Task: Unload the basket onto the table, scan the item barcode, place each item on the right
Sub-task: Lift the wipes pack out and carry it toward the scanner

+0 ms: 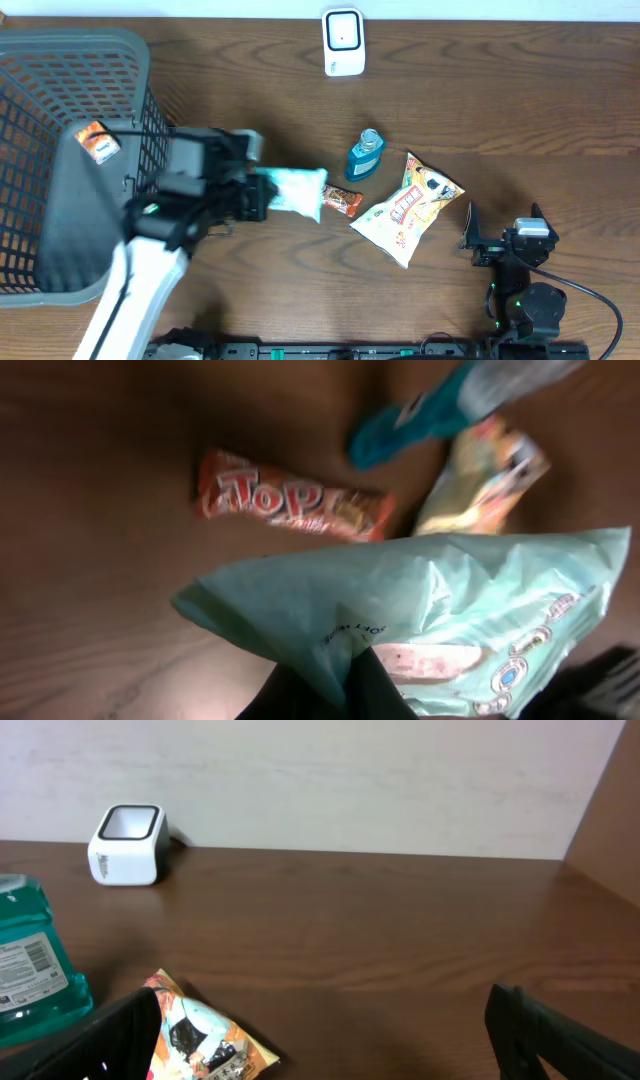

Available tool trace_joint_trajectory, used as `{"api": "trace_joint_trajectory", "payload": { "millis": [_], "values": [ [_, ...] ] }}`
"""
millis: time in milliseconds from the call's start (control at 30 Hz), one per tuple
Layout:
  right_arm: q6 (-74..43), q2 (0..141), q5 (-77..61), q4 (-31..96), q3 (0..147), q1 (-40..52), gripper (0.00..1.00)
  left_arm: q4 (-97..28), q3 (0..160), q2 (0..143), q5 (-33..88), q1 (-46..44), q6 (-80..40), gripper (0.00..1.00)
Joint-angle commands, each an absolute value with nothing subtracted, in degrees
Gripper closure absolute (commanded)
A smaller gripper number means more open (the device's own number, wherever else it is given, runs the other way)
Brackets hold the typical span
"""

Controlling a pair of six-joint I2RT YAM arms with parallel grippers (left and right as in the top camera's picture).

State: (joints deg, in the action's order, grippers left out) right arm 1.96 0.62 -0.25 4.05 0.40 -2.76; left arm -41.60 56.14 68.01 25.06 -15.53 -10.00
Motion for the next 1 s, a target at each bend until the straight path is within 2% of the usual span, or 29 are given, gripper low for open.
{"api": "trace_joint_trajectory", "payload": {
  "millis": [0,333,667,700,767,800,833,867,933,967],
  "values": [
    [2.44,0.38,-0.54,4.27,0.32,-2.57,0.01,-38.2,54.85,74.0,21.3,-20.01,-8.6,0.93],
    [2.44,0.38,-0.56,4.27,0.32,-2.57,0.01,-31.07,54.59,92.33,20.32,-28.12,-8.71,0.93],
    [2.44,0.38,-0.56,4.27,0.32,-2.57,0.01,-30.5,54.59,98.08,15.33,-29.23,-14.92,0.92],
    [2.44,0.38,-0.56,4.27,0.32,-2.57,0.01,-30.57,54.59,97.82,15.33,-29.23,-14.92,0.88],
    [2.44,0.38,-0.56,4.27,0.32,-2.57,0.01,-30.83,54.61,96.88,15.33,-29.23,-14.92,0.6],
    [2.44,0.38,-0.56,4.27,0.32,-2.57,0.01,-30.96,54.63,96.2,15.33,-29.23,-14.92,0.5],
    [2.44,0.38,-0.56,4.27,0.32,-2.57,0.01,-31.18,54.74,95.13,15.33,-29.23,-14.92,0.34],
    [2.44,0.38,-0.56,4.27,0.32,-2.57,0.01,-31.24,54.87,94.08,15.33,-29.23,-14.92,0.11],
    [2.44,0.38,-0.56,4.27,0.32,-2.57,0.01,-32.05,55.42,91.05,15.31,-29.23,-14.92,0.02],
    [2.44,0.38,-0.56,4.27,0.32,-2.57,0.01,-32.51,55.81,89.36,15.29,-29.23,-14.92,0.01]
  ]
}}
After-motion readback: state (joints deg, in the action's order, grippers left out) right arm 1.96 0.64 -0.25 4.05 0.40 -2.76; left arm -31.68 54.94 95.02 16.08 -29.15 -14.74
